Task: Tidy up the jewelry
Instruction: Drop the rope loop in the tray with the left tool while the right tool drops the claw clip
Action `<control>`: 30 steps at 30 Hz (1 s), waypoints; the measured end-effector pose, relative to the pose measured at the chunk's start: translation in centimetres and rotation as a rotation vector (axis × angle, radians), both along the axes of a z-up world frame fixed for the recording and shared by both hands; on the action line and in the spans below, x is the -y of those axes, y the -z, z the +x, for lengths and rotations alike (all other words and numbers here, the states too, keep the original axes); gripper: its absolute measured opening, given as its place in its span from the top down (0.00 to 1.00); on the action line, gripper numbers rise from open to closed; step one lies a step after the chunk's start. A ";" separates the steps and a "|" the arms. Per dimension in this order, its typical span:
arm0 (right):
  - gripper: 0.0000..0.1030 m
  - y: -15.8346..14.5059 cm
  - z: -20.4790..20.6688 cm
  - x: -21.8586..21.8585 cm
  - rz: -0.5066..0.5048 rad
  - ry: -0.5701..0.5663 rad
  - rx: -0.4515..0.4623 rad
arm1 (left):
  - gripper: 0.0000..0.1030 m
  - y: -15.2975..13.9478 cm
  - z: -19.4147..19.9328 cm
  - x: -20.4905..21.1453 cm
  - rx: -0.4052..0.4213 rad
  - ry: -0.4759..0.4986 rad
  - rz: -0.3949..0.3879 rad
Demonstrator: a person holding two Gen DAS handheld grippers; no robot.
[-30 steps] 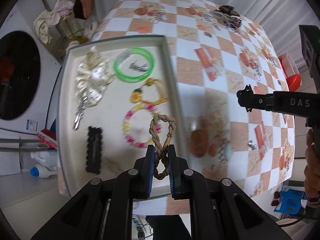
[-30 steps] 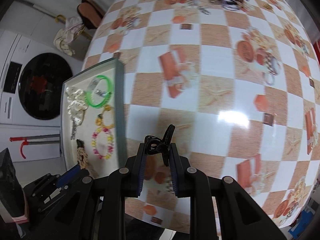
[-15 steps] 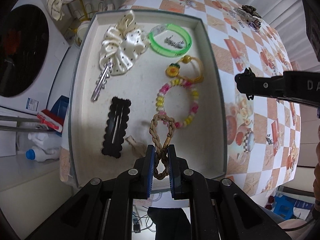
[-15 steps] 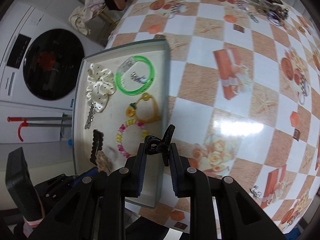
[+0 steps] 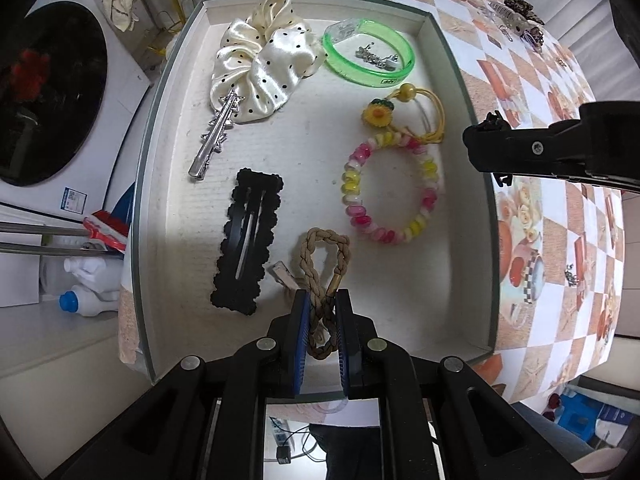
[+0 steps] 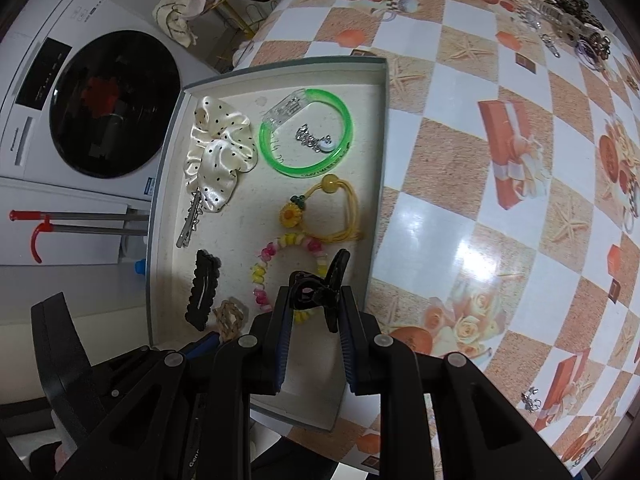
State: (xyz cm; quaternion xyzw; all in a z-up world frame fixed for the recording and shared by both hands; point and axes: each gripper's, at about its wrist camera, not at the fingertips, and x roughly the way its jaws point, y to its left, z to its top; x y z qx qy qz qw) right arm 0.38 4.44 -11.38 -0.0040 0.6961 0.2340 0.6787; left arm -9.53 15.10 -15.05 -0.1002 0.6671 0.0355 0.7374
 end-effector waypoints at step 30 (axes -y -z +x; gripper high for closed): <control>0.76 4.1 0.5 -3.7 -0.026 -0.038 -0.029 | 0.82 0.6 -0.4 2.1 0.007 0.018 0.098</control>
